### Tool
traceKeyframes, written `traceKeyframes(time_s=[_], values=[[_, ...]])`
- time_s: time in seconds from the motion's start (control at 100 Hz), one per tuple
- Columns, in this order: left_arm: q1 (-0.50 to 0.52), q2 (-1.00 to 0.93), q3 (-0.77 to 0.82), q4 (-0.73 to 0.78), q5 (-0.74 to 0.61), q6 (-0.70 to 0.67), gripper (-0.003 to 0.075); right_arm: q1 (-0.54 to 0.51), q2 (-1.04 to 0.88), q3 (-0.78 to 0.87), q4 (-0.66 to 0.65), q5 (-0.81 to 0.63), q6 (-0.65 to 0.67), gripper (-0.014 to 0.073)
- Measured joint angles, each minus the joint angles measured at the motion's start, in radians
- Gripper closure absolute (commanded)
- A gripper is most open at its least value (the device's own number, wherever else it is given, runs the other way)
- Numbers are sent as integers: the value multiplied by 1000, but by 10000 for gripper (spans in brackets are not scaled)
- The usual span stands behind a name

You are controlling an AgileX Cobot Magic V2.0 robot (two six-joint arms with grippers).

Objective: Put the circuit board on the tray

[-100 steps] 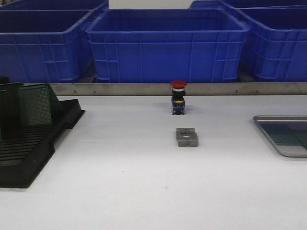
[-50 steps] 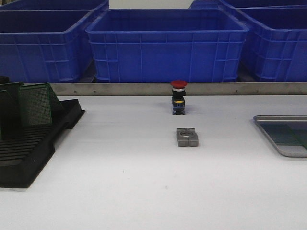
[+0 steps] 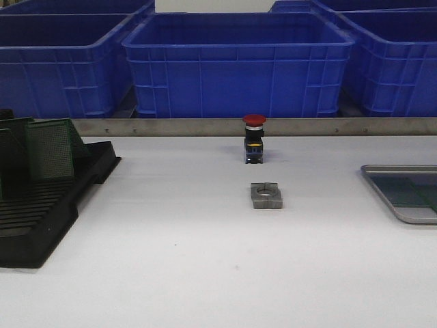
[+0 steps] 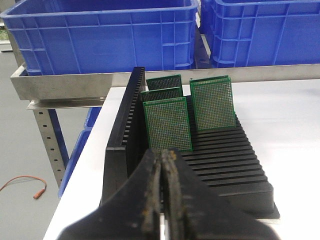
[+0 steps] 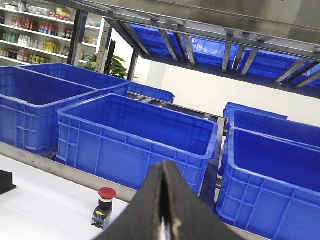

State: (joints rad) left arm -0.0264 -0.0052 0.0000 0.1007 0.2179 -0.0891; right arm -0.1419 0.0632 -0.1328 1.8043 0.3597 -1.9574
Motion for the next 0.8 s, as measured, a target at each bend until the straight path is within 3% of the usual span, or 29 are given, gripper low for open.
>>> traceKeyframes(time_s=[0.39,0.63,0.72,0.8], values=[[0,0,0,0,0,0,741,0,0,0,0,0,0,656],[0,0,0,0,1,0,741,24,0,0,2,-155,8,656],[0,0,0,0,1,0,741,27,0,2,-58,-176,113,656],[0,0,0,0,1,0,741,29,0,2,-247,-181,338,656]])
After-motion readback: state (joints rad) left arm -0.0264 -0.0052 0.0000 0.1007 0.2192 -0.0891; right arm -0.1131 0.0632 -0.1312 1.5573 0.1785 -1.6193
